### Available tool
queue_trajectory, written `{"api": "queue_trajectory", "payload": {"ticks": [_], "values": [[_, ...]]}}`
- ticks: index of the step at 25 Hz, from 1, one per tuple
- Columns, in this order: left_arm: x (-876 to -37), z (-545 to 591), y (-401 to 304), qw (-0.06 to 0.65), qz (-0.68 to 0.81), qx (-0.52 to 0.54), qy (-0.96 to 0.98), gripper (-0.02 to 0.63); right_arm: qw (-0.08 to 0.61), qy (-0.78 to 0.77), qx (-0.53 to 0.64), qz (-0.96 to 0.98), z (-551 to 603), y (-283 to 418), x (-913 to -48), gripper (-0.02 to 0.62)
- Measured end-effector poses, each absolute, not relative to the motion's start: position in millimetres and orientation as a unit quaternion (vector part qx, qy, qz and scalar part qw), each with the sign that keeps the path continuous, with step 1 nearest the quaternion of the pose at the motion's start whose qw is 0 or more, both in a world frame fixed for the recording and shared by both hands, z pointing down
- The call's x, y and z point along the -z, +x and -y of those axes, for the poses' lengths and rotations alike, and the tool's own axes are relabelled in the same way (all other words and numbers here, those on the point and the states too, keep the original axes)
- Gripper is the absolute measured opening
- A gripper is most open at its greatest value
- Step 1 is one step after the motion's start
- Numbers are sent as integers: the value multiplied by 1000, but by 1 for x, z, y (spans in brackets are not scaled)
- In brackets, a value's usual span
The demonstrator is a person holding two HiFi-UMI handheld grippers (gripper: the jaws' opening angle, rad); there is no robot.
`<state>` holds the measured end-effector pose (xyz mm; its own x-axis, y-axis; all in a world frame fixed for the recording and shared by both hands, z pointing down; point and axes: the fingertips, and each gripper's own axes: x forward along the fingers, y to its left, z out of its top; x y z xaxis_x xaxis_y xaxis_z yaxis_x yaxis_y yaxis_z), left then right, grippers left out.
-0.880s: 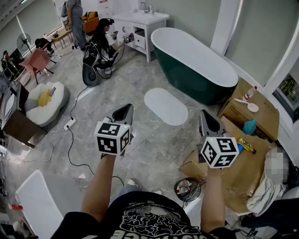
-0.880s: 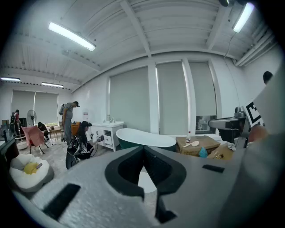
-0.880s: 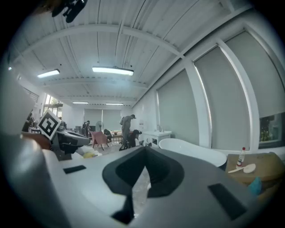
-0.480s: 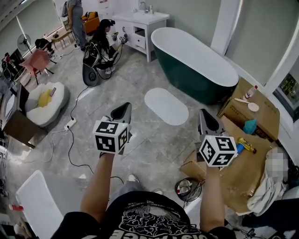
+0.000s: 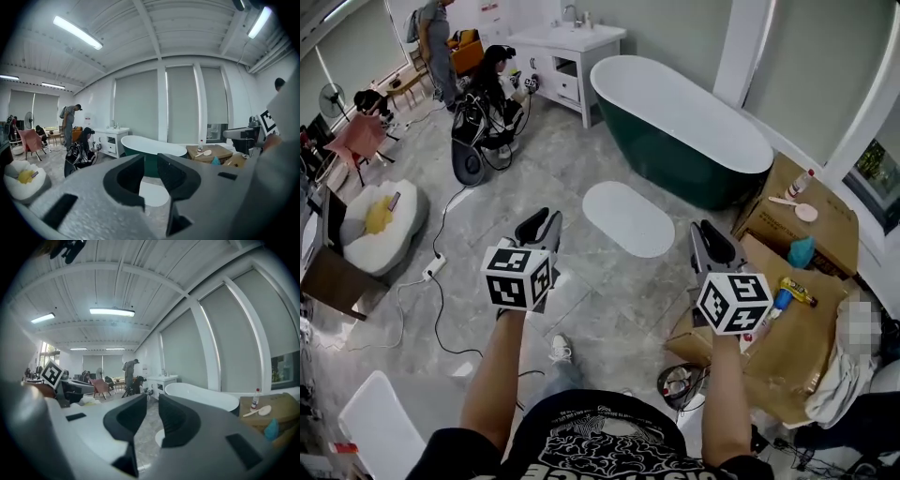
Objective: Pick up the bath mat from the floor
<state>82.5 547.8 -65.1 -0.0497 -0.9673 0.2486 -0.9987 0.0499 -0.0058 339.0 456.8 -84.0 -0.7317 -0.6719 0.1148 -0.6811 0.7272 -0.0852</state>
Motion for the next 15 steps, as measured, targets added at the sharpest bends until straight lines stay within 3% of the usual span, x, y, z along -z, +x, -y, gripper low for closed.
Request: {"api": "queue_trajectory", "payload": {"ticks": [4, 15], "values": [[62, -515, 51, 86, 707, -87, 696, 97, 43, 380, -69, 921, -435, 312, 77, 96], [59, -435, -51, 94, 656, -81, 744, 196, 41, 439, -77, 894, -388, 220, 85, 180]]}}
